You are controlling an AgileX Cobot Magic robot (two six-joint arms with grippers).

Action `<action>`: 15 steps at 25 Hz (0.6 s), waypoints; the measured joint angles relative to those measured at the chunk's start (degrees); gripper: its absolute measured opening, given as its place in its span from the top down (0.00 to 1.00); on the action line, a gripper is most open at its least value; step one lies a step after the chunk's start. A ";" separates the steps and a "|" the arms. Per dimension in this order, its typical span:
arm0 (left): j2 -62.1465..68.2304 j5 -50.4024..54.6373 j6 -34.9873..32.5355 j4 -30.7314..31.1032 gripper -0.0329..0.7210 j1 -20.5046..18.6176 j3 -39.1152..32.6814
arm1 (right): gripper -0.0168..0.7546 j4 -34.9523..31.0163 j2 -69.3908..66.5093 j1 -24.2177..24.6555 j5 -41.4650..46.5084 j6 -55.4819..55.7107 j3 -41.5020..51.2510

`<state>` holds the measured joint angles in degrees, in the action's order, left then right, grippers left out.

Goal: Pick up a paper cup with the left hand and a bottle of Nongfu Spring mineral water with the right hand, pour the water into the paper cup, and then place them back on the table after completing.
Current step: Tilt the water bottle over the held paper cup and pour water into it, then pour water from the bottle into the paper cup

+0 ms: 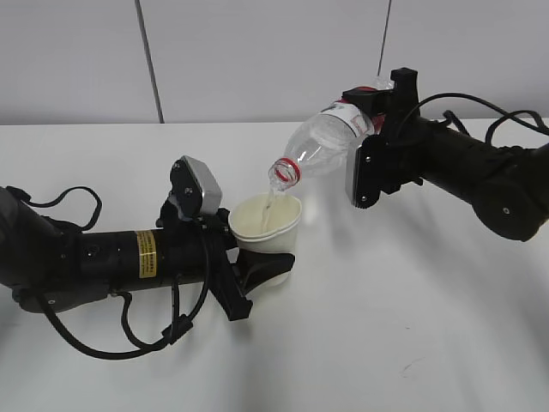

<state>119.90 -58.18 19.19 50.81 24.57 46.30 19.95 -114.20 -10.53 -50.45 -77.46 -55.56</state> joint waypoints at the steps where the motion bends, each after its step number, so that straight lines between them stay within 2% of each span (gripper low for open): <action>1: 0.00 0.00 0.00 0.05 0.47 0.00 0.00 | 0.41 0.00 0.00 0.00 0.00 0.00 0.00; 15: 0.00 0.08 0.00 0.15 0.47 0.00 0.00 | 0.41 0.00 0.00 0.00 -0.22 -0.05 0.00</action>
<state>119.90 -58.10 19.19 50.96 24.57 46.30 19.95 -114.20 -10.53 -50.67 -77.51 -55.56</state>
